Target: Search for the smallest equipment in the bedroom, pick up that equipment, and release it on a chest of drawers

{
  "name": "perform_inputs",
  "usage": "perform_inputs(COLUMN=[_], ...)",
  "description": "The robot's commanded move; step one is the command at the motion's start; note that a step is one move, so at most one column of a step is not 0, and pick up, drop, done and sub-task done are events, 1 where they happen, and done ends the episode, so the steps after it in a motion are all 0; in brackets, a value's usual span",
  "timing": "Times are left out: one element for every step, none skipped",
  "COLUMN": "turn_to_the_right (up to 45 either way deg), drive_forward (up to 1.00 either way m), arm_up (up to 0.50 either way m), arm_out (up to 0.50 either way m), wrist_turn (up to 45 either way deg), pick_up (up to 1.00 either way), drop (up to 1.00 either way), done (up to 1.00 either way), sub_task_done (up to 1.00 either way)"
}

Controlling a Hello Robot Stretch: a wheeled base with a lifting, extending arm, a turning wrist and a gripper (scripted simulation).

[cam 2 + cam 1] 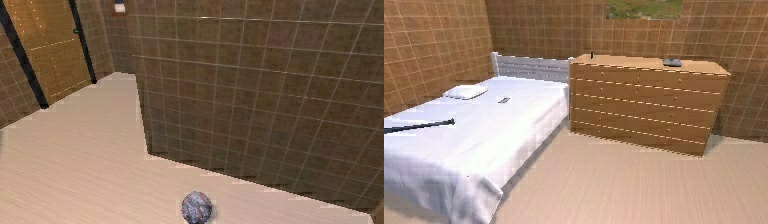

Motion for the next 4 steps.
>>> perform_inputs(turn_to_the_right=[0.0,0.0,0.0,0.0], drive_forward=[0.00,0.00,0.00,0.00], arm_up=[0.00,0.00,0.00,0.00], arm_out=[0.48,0.00,0.00,0.00], wrist_turn=[0.0,45.0,45.0,45.0], pick_up=[0.00,0.00,0.00,0.00], drop=[0.00,0.00,0.00,0.00], done=[0.00,0.00,0.00,0.00], sub_task_done=[0.00,0.00,0.00,0.00])
